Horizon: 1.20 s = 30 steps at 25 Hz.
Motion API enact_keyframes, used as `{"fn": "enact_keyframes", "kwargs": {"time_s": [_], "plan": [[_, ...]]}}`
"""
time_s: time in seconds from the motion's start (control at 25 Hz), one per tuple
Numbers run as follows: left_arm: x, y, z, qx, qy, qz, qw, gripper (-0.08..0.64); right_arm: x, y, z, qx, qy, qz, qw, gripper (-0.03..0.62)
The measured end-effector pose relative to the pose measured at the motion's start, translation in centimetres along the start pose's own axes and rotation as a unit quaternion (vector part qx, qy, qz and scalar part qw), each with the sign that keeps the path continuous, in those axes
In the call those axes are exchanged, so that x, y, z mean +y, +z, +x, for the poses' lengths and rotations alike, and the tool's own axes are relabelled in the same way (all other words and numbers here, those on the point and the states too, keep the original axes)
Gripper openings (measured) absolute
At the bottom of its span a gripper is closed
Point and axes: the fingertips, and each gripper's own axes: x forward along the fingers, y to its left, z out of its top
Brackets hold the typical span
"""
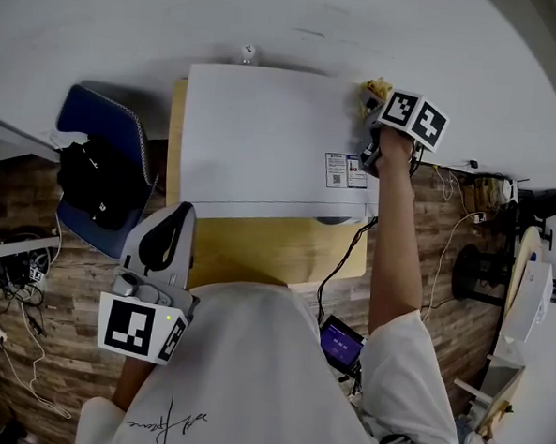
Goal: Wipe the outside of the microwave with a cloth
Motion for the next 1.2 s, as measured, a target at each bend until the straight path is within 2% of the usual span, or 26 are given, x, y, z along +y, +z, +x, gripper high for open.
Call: {"fn": "enact_keyframes", "kwargs": {"time_s": [0.68,1.2], "plan": [[1.1,-0.5,-2.0,0.003,0.001,-0.001,1.0000,-0.008,3.4,-1.1,0.4,0.003,0.002,-0.013,1.000,0.115],[2.0,-0.5,-2.1,0.001,-0.007,-0.001,1.0000,-0.008,7.3,-1.9,1.6,0.008,0.019,-0.019,1.000,0.115]]}}
